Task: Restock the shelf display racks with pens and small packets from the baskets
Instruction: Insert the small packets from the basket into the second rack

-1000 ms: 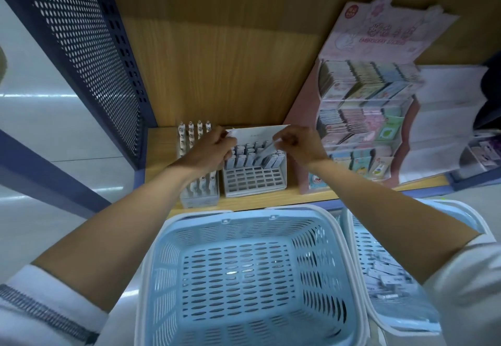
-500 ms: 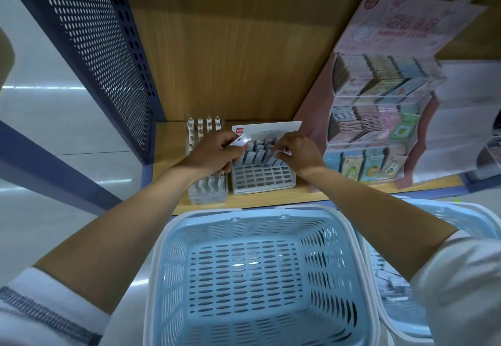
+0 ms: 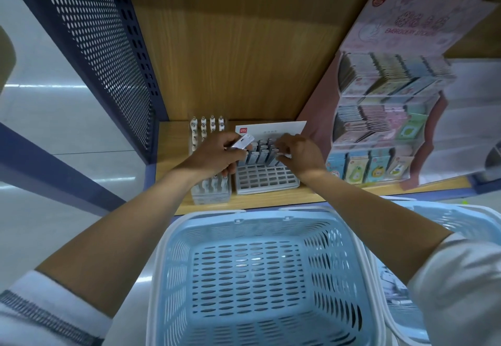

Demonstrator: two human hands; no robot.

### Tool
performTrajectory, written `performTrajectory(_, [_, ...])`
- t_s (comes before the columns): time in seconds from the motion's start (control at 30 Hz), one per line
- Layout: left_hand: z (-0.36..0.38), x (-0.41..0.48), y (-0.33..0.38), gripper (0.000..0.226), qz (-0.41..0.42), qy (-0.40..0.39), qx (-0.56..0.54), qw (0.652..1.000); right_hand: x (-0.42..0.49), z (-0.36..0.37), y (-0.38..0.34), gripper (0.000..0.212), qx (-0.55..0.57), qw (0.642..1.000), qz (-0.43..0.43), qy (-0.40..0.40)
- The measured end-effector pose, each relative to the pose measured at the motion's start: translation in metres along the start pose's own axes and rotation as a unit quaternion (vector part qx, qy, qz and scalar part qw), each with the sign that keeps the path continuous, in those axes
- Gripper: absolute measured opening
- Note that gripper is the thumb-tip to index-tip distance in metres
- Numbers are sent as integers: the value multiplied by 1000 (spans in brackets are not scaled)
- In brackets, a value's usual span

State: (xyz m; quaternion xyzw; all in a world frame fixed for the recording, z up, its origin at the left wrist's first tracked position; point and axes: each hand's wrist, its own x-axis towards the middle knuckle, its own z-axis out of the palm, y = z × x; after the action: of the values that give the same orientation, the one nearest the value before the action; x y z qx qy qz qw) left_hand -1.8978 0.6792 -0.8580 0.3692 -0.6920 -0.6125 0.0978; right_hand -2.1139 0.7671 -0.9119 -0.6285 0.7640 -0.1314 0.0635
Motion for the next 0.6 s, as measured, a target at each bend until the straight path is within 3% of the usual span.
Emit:
performTrajectory(0.23, [0, 2, -3, 23, 8, -6, 14, 1000, -1, 17, 1, 13, 16, 999, 29, 37])
performTrajectory(0.43, [0, 3, -4, 29, 6, -9, -6, 1000, 1, 17, 3, 12, 28, 999, 17, 18])
performTrajectory(0.6, [4, 5, -6, 32, 0, 11, -40, 999, -1, 2, 4, 20, 117, 992, 16, 33])
